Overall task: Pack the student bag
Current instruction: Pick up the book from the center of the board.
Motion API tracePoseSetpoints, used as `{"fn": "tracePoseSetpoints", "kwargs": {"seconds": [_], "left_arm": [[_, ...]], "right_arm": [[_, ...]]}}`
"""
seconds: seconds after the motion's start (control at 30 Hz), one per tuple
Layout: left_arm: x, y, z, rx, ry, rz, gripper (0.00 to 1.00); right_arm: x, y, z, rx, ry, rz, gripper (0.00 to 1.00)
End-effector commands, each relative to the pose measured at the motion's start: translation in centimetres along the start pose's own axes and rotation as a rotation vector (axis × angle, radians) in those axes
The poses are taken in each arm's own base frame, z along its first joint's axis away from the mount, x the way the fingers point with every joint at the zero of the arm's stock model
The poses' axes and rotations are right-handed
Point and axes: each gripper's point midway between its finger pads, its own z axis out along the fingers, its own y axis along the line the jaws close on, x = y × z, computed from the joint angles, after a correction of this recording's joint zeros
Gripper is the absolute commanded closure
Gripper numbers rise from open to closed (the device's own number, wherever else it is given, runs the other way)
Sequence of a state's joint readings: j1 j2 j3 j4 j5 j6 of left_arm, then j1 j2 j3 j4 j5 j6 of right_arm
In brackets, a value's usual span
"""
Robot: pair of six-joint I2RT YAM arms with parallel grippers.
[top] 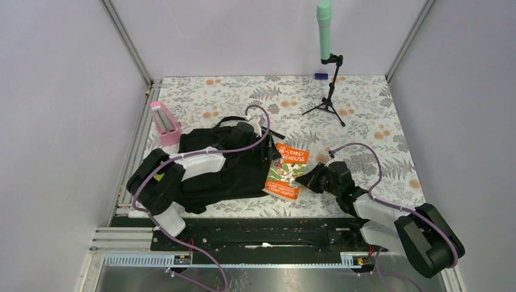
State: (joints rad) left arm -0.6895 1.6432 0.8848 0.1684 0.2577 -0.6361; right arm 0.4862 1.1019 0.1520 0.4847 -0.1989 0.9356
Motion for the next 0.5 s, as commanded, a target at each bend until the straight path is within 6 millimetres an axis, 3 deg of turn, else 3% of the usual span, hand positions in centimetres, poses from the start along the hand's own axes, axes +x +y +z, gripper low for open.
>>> {"fn": "tracePoseSetpoints", "kwargs": {"seconds": [0.0, 0.13, 0.33, 0.4, 0.47], "left_arm": [[-0.5, -1.8, 1.5, 0.103, 0.010, 0.017, 0.35], [1.4, -2.4, 2.2, 0.145, 0.065, 0.002, 0.41], [3.7, -4.5, 2.6, 0.241, 0.122, -0.037, 0.42], [3.8, -5.2, 2.5, 0.262, 0.125, -0.047, 0.49], [3.5, -5.7, 2.2, 0.272, 0.113, -0.045, 0.61]], "right_arm": [[-0.2, -0.2, 0.2, -0.005, -0.018, -0.036, 1.00], [-0.1, -0.3, 0.3, -0.004, -0.014, -0.036, 1.00], [-0.3, 0.0, 0.5, -0.012, -0.014, -0.037, 1.00], [-0.2, 0.1, 0.5, -0.014, -0.013, -0.037, 1.00], [-0.3, 0.2, 0.5, -0.018, -0.017, -0.039, 1.00]]}}
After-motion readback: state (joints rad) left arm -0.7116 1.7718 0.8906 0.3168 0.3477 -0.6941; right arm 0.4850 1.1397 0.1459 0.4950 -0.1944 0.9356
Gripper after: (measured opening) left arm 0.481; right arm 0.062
